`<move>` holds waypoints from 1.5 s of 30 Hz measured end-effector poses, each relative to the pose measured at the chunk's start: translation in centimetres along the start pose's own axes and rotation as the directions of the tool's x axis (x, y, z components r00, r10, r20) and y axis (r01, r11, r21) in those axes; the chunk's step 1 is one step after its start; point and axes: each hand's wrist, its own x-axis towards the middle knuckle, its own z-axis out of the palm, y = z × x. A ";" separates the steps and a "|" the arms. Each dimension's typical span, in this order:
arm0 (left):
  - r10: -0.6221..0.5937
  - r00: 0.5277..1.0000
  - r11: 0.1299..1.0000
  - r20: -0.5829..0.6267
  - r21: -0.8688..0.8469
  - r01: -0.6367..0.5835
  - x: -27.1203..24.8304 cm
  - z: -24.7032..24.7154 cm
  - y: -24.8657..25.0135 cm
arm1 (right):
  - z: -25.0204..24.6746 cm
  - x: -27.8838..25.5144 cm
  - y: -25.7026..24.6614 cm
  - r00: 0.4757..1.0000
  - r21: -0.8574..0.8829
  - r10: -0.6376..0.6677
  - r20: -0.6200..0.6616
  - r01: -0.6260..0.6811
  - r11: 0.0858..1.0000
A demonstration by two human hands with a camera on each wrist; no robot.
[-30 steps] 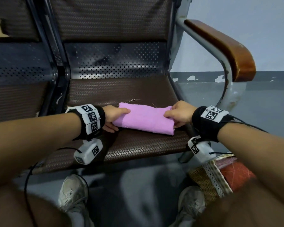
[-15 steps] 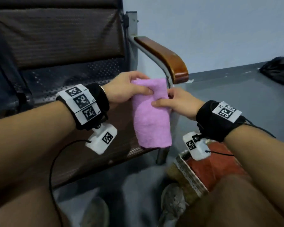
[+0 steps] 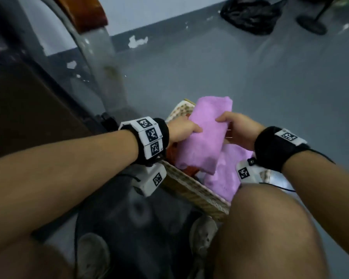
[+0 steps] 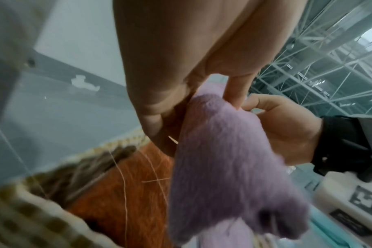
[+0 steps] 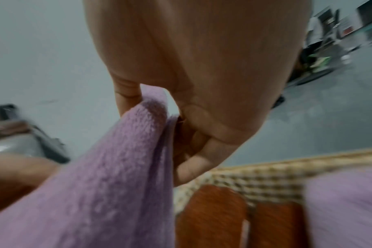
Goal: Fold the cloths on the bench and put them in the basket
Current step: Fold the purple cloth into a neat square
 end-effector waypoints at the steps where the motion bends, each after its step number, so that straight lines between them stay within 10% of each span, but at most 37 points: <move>1: -0.033 0.999 0.999 0.023 0.043 0.032 1.3 1.2 -0.8 | -0.8 1.1 1.5 0.999 0.006 0.035 -0.026 -0.035 0.999; 8: -0.244 0.962 0.837 0.124 0.528 0.144 10.2 6.0 -6.0 | -2.3 9.1 10.0 0.970 -0.162 0.244 0.010 -0.239 0.957; 14: -0.219 0.966 0.790 0.135 0.606 0.094 11.1 7.3 -6.4 | -2.3 11.4 11.5 0.960 -0.291 0.278 -0.001 -0.267 0.919; 18: -0.410 0.908 0.801 0.087 0.509 0.313 10.5 5.3 -2.7 | -4.4 8.7 8.8 0.961 -0.072 0.274 0.037 -0.271 0.960; 21: -0.367 0.928 0.893 -0.069 0.253 0.372 12.0 2.3 1.8 | -9.3 6.8 7.3 0.948 0.136 0.239 -0.210 -0.214 0.967; 25: -0.006 0.896 0.815 -0.444 0.517 0.262 16.3 -1.9 4.4 | -15.6 6.7 9.6 0.756 -0.064 0.184 -0.628 -0.286 0.956; 29: -0.296 0.928 0.662 -0.227 0.652 0.370 20.1 -3.4 1.6 | -17.3 8.5 12.9 0.766 -0.087 0.419 -0.487 -0.521 0.849; 35: -0.264 0.950 0.641 -0.169 0.705 0.303 22.3 -3.2 1.2 | -18.3 9.9 14.6 0.725 0.382 0.585 -0.365 -0.456 0.804; 42: -0.353 0.894 0.917 -0.276 0.086 0.388 20.7 -2.9 3.8 | -20.3 6.9 8.5 0.766 0.608 0.602 -0.226 -0.372 0.702; 45: -0.466 0.855 0.869 -0.225 -0.299 0.395 17.3 -3.7 6.3 | -20.8 3.4 6.3 0.788 0.647 0.584 -0.195 -0.344 0.680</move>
